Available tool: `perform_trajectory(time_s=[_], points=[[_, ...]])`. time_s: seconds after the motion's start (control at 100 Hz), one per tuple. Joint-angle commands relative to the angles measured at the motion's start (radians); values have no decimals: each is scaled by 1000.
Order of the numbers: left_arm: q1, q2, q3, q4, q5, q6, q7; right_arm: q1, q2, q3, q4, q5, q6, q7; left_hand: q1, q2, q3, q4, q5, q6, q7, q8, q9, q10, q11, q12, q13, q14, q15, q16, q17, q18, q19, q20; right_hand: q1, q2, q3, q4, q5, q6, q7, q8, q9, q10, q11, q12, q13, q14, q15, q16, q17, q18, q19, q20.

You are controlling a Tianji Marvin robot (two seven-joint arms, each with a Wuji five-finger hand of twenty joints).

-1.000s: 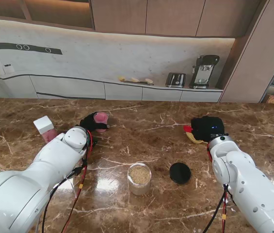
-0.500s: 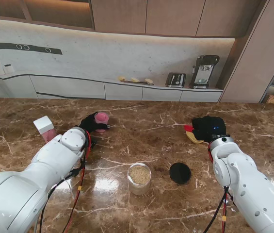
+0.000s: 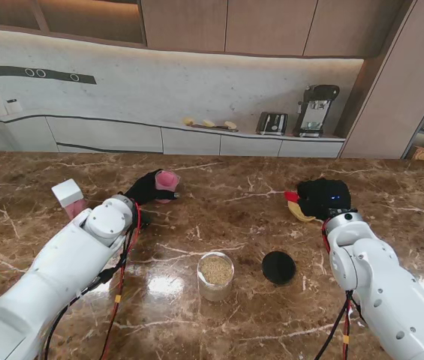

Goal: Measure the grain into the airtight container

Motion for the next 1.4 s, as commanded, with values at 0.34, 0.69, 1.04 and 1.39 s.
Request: perform_trajectory(time_s=[0.34,0.69,1.04,1.39], points=[[194,114,-102,-313,88,44,-96,-35,-8,28,-58,10,-7,-8,34,163,97,18,237,-58,130,67,320,29,30,186,192,52,148,122,51,63,116,71,42,6,79,13,32,-94,47,33,30,-19,26,1,26,-25,7,7,0,4,3,22],[340,188,-179,-555,165,26,-239,-80,-12,53,-115,10,-9,-18,0,109,164,3,291,-42,163,-22,520,66,61,519,291,73,291,282,22,80,359,16,44,7,78,13,34,-92,47,34,30,-19,25,0,26,-25,7,7,0,4,3,22],[471,208,-222,-658,222,-58,-232,-167,-11,84,-265,-27,-9,70,9,89,187,-2,328,-33,181,-89,529,95,98,592,319,70,328,337,28,94,419,-21,52,12,66,16,35,-81,44,34,36,-15,29,4,39,-26,21,12,12,5,14,24],[545,208,-229,-692,288,-141,-162,-256,-3,66,-429,-98,-2,251,30,118,178,-6,402,11,184,-240,510,113,104,636,310,92,326,360,20,102,442,-51,65,13,45,23,41,-61,36,24,57,-6,22,9,69,-16,51,28,44,8,61,40]])
